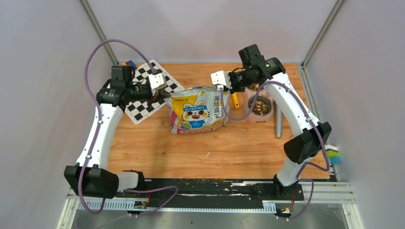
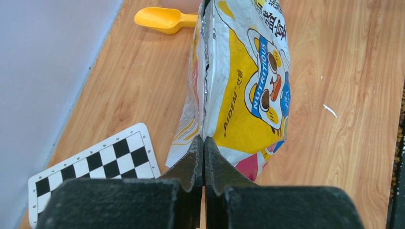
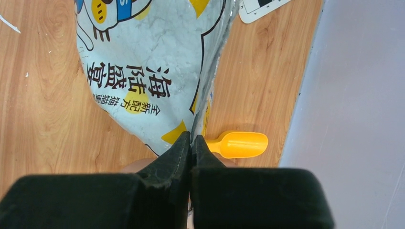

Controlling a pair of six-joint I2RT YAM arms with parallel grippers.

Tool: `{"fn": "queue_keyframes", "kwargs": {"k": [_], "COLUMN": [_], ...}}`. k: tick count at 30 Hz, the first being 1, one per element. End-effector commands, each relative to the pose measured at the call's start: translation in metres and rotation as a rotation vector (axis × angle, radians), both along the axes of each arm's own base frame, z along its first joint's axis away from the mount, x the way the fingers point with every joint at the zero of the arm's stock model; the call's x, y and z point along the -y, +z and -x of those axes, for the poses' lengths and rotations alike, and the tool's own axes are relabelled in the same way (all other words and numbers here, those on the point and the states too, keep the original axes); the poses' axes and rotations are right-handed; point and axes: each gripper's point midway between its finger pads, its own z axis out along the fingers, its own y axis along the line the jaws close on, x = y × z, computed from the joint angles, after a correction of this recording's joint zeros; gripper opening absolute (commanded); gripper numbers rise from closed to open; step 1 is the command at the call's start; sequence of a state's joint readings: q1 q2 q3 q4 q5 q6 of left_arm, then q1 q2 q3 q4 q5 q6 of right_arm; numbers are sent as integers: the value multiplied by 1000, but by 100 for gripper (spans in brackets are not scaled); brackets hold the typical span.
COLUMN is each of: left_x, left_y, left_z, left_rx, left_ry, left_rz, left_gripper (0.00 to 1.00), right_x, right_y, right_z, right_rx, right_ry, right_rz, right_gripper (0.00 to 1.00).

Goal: Serve the pet food
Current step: Close the pet food bag at the center of the board.

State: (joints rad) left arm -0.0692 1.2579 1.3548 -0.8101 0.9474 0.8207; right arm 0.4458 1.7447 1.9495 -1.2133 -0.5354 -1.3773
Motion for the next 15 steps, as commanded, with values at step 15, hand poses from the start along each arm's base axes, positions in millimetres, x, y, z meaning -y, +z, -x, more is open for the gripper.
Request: {"fn": "queue_keyframes", "kwargs": {"k": [15], "left_x": [-53], "left_y": [54], "left_z": [-33], "left_rx": [245], "left_ry": [228], "left_rz": [-14], "left_gripper": [0], "right_x": [70], "right_y": [42], "right_z": [-34], "right_rx": [201], "right_ry": [-138], "right_rz": [-56], "right_gripper": [0]}}
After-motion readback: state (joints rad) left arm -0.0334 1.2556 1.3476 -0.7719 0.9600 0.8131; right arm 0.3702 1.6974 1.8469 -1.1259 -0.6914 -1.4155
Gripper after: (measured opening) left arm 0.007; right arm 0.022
